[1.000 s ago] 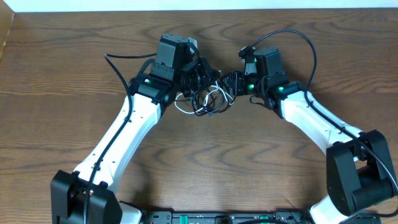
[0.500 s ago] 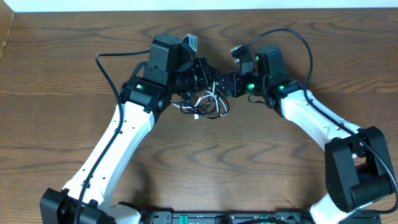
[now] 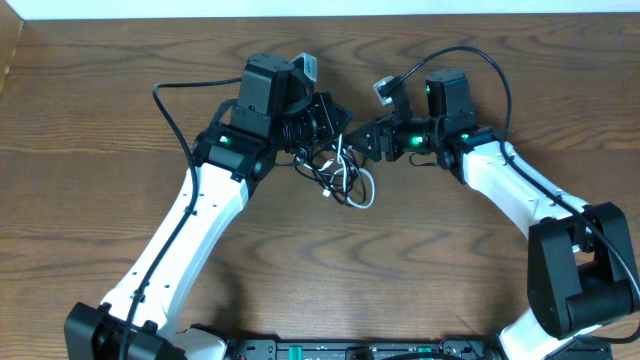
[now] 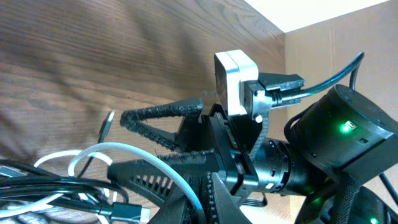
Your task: Untangle cables
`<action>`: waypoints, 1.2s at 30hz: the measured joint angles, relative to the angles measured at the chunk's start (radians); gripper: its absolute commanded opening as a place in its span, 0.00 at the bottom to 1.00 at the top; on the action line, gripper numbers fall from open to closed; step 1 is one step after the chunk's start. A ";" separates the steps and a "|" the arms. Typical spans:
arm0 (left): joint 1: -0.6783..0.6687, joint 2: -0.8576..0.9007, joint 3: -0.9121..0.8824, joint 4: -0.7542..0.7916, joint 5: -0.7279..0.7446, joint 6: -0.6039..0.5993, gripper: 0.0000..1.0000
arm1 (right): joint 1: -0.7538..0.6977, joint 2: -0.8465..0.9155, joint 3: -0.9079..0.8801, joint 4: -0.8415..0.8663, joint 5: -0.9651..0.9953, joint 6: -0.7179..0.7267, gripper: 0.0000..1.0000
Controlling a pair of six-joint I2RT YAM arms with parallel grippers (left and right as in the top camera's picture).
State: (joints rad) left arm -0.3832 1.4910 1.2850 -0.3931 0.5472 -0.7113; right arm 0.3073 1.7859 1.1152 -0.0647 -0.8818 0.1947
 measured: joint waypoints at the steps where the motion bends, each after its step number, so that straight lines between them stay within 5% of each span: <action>1: 0.000 0.000 0.000 -0.002 -0.002 0.008 0.07 | -0.002 0.000 0.000 0.003 -0.015 -0.006 0.58; 12: 0.000 0.000 0.000 0.004 0.005 0.122 0.07 | -0.037 0.000 0.000 0.011 -0.219 -0.118 0.45; 29: 0.055 0.000 0.000 0.056 0.164 0.137 0.07 | -0.016 0.001 0.000 -0.051 -0.164 -0.190 0.38; 36: 0.061 0.000 0.000 0.060 0.222 0.140 0.07 | -0.016 0.013 0.000 -0.043 -0.166 -0.201 0.20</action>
State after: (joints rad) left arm -0.3225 1.4910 1.2850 -0.3328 0.7689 -0.5716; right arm 0.2913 1.7992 1.1152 -0.1081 -1.0477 -0.0067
